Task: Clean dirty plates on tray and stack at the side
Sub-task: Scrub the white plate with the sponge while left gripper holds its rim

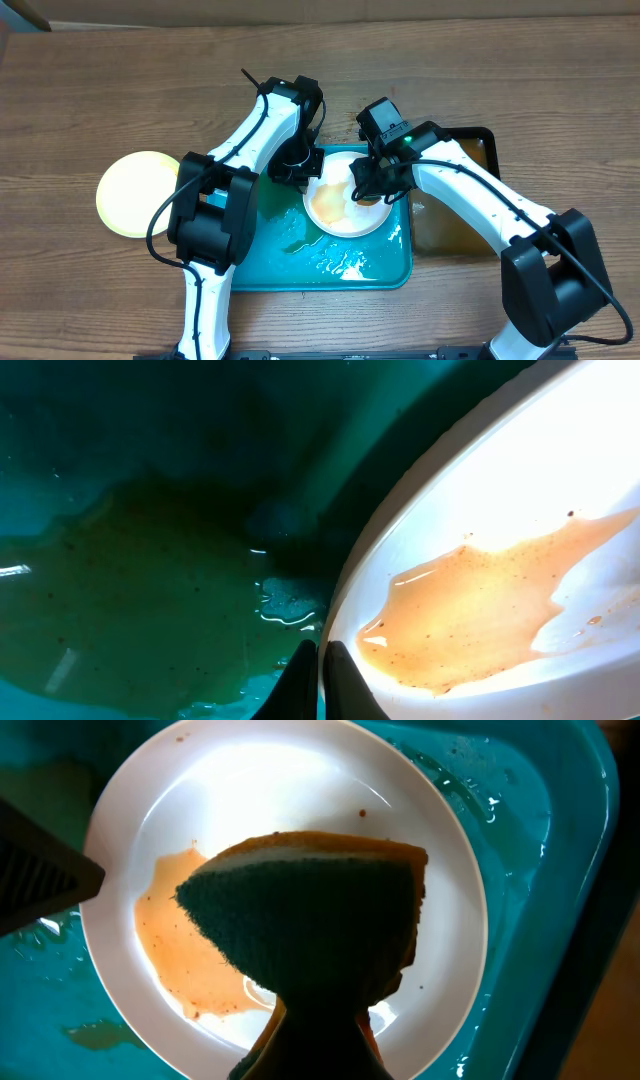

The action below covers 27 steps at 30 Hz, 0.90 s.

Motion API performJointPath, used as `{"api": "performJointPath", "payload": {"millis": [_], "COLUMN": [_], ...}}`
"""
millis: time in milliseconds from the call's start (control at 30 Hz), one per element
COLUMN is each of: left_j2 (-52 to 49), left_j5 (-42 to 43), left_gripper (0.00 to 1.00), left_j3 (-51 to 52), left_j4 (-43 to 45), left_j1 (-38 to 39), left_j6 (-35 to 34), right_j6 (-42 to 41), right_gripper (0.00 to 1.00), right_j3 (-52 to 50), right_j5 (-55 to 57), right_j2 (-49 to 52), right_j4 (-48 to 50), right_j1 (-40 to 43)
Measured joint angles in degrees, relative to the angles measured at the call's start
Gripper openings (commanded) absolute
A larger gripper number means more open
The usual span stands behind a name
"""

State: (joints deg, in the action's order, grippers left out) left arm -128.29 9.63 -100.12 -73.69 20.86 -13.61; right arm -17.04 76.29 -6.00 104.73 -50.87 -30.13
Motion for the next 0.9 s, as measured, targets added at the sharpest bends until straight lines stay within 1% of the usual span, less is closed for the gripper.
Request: {"api": "performJointPath", "payload": {"millis": [167,367,533,667,767,900], "left_j2": [0.00,0.00,0.00,0.00,0.00,0.00], "left_j5": [0.00,-0.02,-0.66,-0.81,-0.81,-0.81], "left_gripper": [0.04,0.04,0.04,0.04,0.04,0.04], "left_j3": [0.00,0.00,0.00,0.00,0.00,0.00], "left_j4": [0.00,-0.02,-0.02,-0.04,-0.02,-0.02], "left_j1": [0.00,0.00,0.00,-0.22,-0.22,-0.22], "left_j6": [0.00,0.00,0.00,0.00,0.00,0.00], "right_j6": [2.29,3.19,3.91,6.08,6.69,7.02], "right_gripper": [0.04,0.04,0.04,0.04,0.04,0.04], "right_j3": [-4.20,-13.33,-15.39,-15.93,-15.80,-14.32], "right_j5": [0.09,0.24,-1.55,-7.37,-10.12,-11.04], "right_j2": [0.00,0.00,-0.11,-0.11,-0.11,-0.11], "right_j4": [5.09,15.08,20.98,24.98,24.37,19.47], "right_j1": [0.00,0.00,0.13,0.20,0.20,0.28]}}
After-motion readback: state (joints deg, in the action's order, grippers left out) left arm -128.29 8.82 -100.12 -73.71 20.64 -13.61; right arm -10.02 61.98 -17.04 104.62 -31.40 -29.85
